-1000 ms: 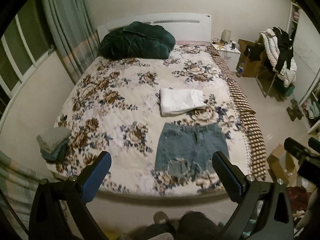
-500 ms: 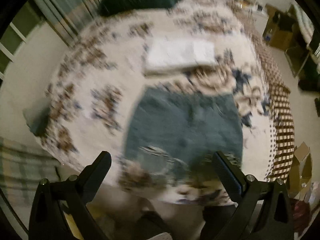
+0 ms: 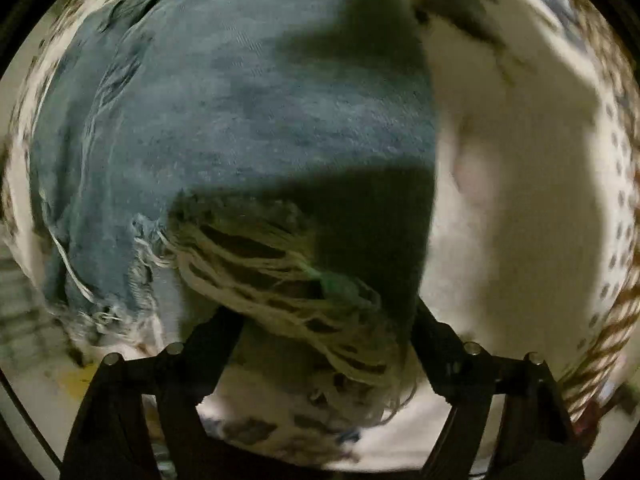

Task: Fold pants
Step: 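Lower both tools and grasp the ripped hem of the denim shorts, then lift the hem with both grippers and fold it over toward the waistband, then lay the folded hem onto the waistband and open both grippers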

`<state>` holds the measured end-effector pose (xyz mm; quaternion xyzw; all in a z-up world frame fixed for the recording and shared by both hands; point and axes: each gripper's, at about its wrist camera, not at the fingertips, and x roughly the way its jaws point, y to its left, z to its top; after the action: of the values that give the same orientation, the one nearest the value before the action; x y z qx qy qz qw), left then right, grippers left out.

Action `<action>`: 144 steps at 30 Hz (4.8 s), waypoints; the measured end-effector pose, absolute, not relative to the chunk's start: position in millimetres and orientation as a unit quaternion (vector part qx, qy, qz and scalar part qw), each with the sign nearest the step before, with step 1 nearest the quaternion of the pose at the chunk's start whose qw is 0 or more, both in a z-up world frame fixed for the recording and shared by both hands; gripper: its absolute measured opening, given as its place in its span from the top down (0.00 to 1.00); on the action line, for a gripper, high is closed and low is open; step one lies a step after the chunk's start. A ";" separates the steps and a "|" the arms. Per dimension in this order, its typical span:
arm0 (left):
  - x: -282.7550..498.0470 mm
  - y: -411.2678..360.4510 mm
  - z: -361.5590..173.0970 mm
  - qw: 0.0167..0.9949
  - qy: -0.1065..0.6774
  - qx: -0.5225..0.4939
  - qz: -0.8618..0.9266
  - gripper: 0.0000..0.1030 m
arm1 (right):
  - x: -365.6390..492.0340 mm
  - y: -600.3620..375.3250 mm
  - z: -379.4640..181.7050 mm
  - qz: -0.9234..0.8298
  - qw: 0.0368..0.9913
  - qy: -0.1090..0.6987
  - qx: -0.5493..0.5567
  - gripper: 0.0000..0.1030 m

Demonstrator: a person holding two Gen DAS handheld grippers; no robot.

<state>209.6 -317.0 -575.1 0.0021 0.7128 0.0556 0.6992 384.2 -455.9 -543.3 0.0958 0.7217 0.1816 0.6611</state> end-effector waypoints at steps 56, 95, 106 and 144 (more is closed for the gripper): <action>125.4 21.5 -503.1 0.675 0.476 -0.493 0.273 0.06 | 401.1 -118.3 -507.9 0.315 0.629 0.710 -0.018 0.00; 76.3 -18.1 -609.7 0.457 0.226 -0.777 0.369 0.63 | 435.1 -185.4 -627.4 0.320 0.598 0.706 0.203 0.37; 95.5 16.1 -519.6 0.562 0.252 -0.692 0.377 0.83 | 406.0 -184.9 -559.2 0.296 0.623 0.688 0.225 0.76; 571.5 42.5 -543.1 0.746 0.509 -0.429 0.004 0.79 | 578.2 -342.0 -529.2 0.047 0.725 0.497 0.474 0.76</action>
<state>571.5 42.5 -543.1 -0.4289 0.5092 0.0044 0.7462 578.2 -342.0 -529.2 0.4742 0.4968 0.0467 0.7253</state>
